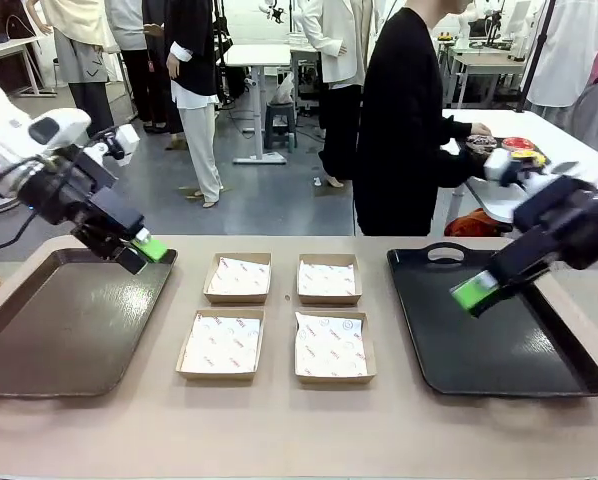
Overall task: Individually package the donuts and arrange them on the tray.
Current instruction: Pick up one Paper togo box.
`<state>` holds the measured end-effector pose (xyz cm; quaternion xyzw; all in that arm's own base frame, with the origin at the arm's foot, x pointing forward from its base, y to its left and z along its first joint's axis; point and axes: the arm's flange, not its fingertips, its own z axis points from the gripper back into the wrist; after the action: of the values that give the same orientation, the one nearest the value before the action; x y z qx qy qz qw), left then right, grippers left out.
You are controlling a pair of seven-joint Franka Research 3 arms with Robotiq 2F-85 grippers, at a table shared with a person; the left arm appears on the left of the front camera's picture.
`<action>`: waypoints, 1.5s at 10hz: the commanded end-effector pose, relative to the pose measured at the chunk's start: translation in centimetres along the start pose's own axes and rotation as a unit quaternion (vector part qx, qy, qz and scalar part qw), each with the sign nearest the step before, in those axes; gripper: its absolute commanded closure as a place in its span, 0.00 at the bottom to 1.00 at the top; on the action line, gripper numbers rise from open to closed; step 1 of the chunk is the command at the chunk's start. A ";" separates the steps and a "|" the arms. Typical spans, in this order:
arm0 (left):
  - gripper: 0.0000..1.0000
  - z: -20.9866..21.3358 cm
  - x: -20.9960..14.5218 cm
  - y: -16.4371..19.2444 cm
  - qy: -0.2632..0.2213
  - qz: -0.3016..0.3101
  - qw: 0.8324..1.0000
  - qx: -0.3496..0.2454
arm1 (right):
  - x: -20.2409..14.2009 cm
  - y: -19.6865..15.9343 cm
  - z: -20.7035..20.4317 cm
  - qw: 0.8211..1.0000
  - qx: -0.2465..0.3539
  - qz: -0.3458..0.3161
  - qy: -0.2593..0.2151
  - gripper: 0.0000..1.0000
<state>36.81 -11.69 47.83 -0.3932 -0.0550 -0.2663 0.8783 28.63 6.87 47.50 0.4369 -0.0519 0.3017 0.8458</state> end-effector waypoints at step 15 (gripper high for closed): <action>0.00 13.2 -15.4 15.0 -0.209 0.249 0.929 -0.176 | -15.6 -8.2 9.4 0.942 0.195 -0.174 -0.212 0.00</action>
<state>33.37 12.17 42.27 -0.5958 -0.0866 0.0369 0.7976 23.46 -12.18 42.41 0.6486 -0.0840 0.0481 0.7550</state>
